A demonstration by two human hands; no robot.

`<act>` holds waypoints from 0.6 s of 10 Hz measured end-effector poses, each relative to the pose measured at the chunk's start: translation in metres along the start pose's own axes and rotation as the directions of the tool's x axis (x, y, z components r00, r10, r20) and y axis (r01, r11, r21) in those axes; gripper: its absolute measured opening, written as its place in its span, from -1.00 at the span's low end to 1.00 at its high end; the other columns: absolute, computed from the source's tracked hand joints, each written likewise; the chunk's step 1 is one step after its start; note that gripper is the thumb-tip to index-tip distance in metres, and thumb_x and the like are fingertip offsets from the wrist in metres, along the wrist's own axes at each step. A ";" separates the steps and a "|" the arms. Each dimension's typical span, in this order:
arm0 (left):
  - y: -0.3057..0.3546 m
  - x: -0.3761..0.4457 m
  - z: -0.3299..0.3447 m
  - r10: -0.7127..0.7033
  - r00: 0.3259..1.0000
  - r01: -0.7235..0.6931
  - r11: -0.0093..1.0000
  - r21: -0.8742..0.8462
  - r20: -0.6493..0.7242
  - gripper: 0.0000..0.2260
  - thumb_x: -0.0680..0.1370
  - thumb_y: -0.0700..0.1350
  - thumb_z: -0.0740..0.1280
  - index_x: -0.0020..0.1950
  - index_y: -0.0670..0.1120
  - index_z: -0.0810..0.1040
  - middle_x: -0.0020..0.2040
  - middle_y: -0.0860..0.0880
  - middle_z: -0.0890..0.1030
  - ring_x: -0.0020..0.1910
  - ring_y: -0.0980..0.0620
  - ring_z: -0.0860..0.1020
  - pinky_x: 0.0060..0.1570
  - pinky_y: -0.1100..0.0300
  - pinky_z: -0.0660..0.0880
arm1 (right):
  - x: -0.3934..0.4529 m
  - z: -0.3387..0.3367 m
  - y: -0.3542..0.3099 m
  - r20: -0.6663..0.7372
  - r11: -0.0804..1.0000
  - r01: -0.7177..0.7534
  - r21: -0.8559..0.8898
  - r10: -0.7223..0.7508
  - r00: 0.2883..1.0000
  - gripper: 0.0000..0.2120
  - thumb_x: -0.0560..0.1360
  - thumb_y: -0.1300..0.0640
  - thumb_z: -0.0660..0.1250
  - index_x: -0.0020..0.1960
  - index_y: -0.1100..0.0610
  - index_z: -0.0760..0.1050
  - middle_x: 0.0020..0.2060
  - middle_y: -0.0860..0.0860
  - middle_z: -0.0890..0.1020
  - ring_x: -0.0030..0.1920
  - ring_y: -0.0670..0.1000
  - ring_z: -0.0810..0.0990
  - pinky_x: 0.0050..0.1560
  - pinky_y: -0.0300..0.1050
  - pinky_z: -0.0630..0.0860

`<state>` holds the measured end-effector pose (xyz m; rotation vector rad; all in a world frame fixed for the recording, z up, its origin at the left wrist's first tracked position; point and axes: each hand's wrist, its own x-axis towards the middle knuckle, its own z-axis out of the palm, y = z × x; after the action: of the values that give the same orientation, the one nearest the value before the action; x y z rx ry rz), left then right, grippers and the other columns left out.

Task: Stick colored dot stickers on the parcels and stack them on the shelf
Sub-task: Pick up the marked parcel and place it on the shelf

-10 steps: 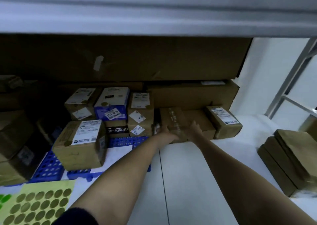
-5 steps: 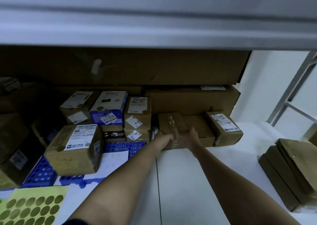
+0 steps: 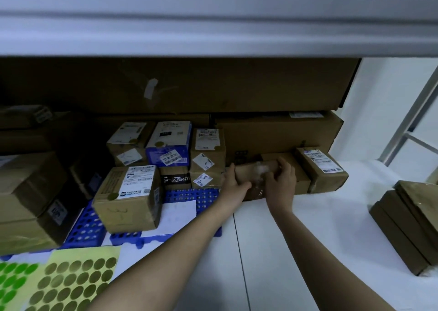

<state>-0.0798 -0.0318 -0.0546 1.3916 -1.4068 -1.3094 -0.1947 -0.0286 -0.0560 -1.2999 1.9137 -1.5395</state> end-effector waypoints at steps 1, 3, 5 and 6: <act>0.003 -0.015 -0.012 0.061 0.998 -0.061 0.998 0.005 0.007 -0.29 0.55 -0.17 0.30 0.56 0.04 -0.05 0.53 -0.08 0.04 0.47 -0.06 0.19 0.43 0.04 0.24 | -0.014 -0.003 -0.019 -0.081 0.998 0.065 -0.001 -0.064 0.995 -0.54 0.49 0.31 0.20 0.39 0.14 0.37 0.28 0.11 0.45 0.28 0.16 0.38 0.29 0.05 0.32; 0.004 -0.039 -0.052 0.175 0.983 -0.177 0.983 0.040 0.057 -0.13 0.35 -0.08 0.55 0.51 0.09 0.10 0.44 0.03 0.11 0.39 -0.01 0.30 0.27 0.22 0.37 | -0.052 0.008 -0.064 -0.137 0.961 0.252 -0.111 -0.266 0.954 -0.59 0.49 0.28 0.19 0.31 0.06 0.45 0.21 0.00 0.54 0.23 0.09 0.41 0.26 0.07 0.36; 0.002 -0.056 -0.095 0.290 0.954 -0.298 0.906 0.300 0.072 -0.04 0.32 -0.06 0.56 0.52 0.08 0.00 0.50 0.02 0.02 0.45 0.01 0.17 0.14 0.43 0.22 | -0.093 0.040 -0.105 -0.080 0.913 0.370 -0.171 -0.387 0.918 -0.62 0.50 0.12 0.14 0.29 0.04 0.47 0.13 -0.04 0.58 0.15 0.02 0.39 0.09 -0.15 0.24; -0.001 -0.062 -0.120 0.339 0.941 -0.317 0.873 0.371 0.007 -0.12 0.35 0.01 0.51 0.50 0.11 0.02 0.48 0.01 0.10 0.41 -0.01 0.25 0.15 0.32 0.26 | -0.108 0.057 -0.118 -0.053 0.889 0.403 -0.216 -0.423 0.905 -0.60 0.48 0.03 0.09 0.26 0.05 0.48 0.09 -0.03 0.58 0.10 0.00 0.37 0.04 -0.15 0.24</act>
<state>0.0443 0.0105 -0.0233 1.3319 -1.8228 -0.8043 -0.0465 0.0298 0.0033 -1.8522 1.9839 -1.6620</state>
